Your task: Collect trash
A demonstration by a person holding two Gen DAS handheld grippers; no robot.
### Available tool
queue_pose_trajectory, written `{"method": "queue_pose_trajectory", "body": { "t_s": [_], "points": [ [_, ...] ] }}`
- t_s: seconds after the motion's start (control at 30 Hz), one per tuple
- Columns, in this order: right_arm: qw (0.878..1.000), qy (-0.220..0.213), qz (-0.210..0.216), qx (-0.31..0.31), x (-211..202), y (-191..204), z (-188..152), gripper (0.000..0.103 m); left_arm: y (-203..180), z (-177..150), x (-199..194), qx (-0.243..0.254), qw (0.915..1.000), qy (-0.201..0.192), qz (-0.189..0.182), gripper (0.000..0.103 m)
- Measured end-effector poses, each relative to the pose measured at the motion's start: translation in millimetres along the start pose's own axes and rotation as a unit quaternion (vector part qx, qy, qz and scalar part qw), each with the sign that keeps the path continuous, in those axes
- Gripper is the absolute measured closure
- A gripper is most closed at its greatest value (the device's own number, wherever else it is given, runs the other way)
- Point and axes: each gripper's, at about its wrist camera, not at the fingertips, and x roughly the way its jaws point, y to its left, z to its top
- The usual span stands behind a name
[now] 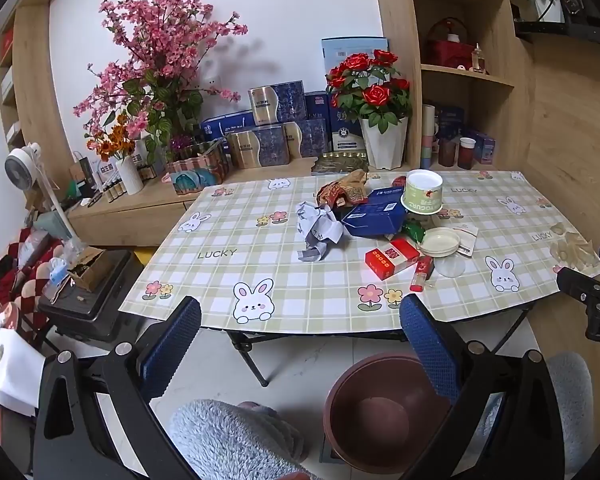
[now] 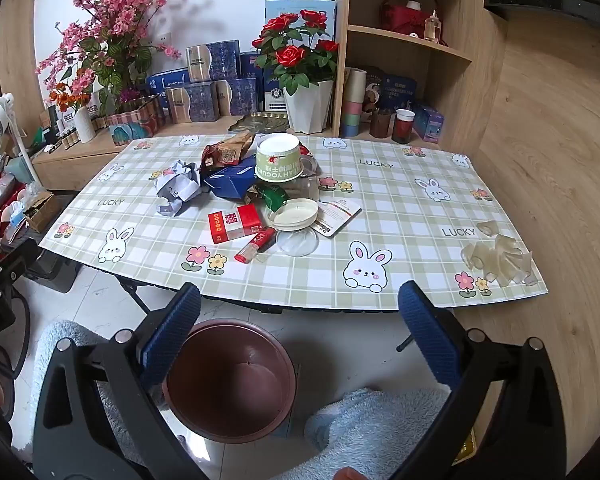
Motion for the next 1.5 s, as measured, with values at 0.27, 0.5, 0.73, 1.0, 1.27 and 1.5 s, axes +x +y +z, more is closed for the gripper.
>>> {"method": "queue_pose_trajectory", "body": {
  "t_s": [0.27, 0.5, 0.73, 1.0, 1.27, 1.5],
  "points": [
    [1.000, 0.000, 0.001, 0.000, 0, 0, 0, 0.006, -2, 0, -2, 0.001, 1.0000, -0.001, -0.001, 0.006],
    [1.000, 0.000, 0.000, -0.001, -4, -1, 0, 0.006, 0, 0, 0, -0.002, 1.0000, 0.002, -0.001, 0.006],
    [1.000, -0.002, -0.001, 0.005, -2, -2, 0, 0.006, -1, -3, 1, -0.002, 1.0000, -0.001, 0.002, 0.006],
    [1.000, 0.000, -0.002, 0.004, -6, -1, 0, 0.006, 4, 0, -2, -0.001, 0.9998, 0.005, 0.018, 0.006],
    [1.000, 0.001, -0.003, 0.003, -5, 0, 0, 0.006, 8, -2, -1, -0.001, 0.9997, 0.011, 0.021, 0.006],
    [1.000, 0.001, -0.004, 0.003, -4, 1, 1, 0.006, 8, -3, -2, 0.000, 0.9997, 0.012, 0.021, 0.006]
  ]
}}
